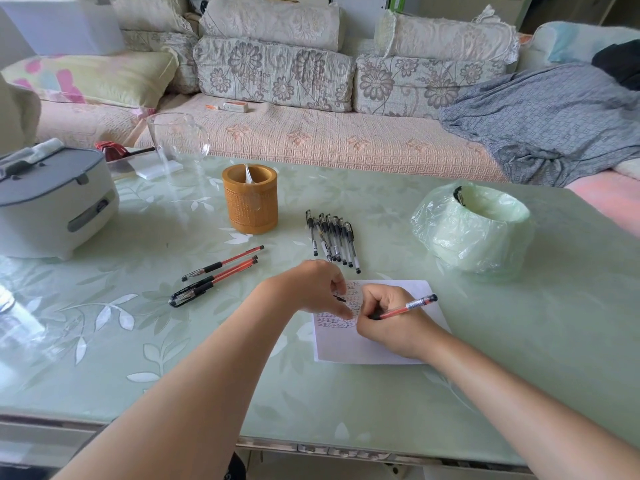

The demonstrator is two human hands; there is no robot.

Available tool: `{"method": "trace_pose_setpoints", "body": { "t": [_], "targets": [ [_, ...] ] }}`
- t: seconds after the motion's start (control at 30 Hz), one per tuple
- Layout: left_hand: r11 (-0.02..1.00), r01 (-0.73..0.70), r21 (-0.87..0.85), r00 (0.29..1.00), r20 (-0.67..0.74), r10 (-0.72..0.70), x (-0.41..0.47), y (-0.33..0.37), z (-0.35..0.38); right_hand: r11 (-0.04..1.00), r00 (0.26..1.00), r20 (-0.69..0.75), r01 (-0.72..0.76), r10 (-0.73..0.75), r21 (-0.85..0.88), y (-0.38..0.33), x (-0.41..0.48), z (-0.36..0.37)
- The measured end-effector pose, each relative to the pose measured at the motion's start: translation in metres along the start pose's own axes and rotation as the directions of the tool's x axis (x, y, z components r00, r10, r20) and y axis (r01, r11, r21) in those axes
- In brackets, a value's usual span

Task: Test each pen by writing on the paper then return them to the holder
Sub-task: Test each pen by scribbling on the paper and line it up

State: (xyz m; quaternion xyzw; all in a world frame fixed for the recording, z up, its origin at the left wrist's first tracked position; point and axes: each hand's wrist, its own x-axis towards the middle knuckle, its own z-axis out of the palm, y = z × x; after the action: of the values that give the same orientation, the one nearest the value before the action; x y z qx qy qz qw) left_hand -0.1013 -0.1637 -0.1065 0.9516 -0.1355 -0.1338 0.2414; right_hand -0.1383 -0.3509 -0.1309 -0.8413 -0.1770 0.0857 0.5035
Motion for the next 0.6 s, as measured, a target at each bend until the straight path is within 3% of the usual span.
{"method": "trace_pose_setpoints", "body": {
  "t": [0.2,0.37,0.6],
  "targets": [
    [1.0,-0.016,0.009,0.999,0.04,0.015,-0.006,0.0,-0.01,0.945,0.986,-0.116,-0.078,0.121,0.319,-0.001,0.003,-0.008],
    [0.998,-0.019,0.061,0.999,0.04,0.016,-0.008,-0.005,-0.017,0.945,0.982,-0.151,-0.062,0.116,0.321,-0.002,0.005,-0.009],
    [0.998,-0.022,0.05,1.0,0.023,0.021,-0.008,-0.003,-0.022,0.841,0.989,-0.016,-0.114,0.144,0.529,-0.015,0.006,-0.029]
  ]
}}
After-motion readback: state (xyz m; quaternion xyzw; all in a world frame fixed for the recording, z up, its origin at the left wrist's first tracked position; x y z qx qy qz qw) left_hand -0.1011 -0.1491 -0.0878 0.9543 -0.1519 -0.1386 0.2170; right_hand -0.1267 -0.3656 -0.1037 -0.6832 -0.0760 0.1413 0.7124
